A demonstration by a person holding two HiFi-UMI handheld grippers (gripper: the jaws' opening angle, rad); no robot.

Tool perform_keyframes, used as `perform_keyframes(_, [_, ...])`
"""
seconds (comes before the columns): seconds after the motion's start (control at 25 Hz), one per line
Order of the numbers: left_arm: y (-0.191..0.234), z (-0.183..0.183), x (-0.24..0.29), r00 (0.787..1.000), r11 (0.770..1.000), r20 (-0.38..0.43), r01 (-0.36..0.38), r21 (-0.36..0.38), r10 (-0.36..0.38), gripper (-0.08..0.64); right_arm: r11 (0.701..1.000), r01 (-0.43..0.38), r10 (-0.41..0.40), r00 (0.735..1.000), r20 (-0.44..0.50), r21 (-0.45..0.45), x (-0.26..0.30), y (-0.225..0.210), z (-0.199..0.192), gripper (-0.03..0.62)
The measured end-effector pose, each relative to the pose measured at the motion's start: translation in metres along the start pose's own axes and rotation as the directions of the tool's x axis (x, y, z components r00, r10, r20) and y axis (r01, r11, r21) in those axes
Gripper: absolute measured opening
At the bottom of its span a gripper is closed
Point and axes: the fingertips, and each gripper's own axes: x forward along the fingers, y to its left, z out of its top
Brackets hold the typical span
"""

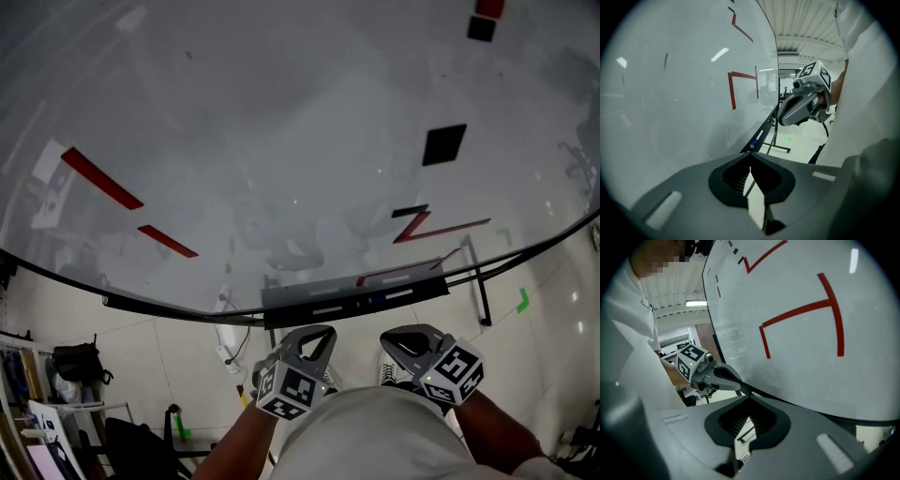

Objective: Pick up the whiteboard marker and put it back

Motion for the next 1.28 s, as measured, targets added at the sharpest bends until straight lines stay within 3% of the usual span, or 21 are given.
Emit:
perform_keyframes(0.4, [0.005,-0.008,0.015,0.995,0.988,-0.089,-0.039,0.15,0.053,0.025,1.0,-0.009,0.009,1.0,-0.005,-0.007,-0.008,-0.012,-0.003,0.002])
perform_keyframes(0.64, [0.012,-0.016,0.023,0.984,0.962,-0.163,-0.032,0.27,0.079,0.025,0.998,-0.008,0.006,1.0,0.03,0.056,-0.012,-0.021,0.001,0.002])
perform_keyframes(1.28, [0.019,-0.028,0.049,0.955,0.913,-0.287,0.049,0.404,0.076,0.06,0.996,0.018,-0.021,0.999,0.044,0.086,-0.018,-0.028,-0.005,0.002])
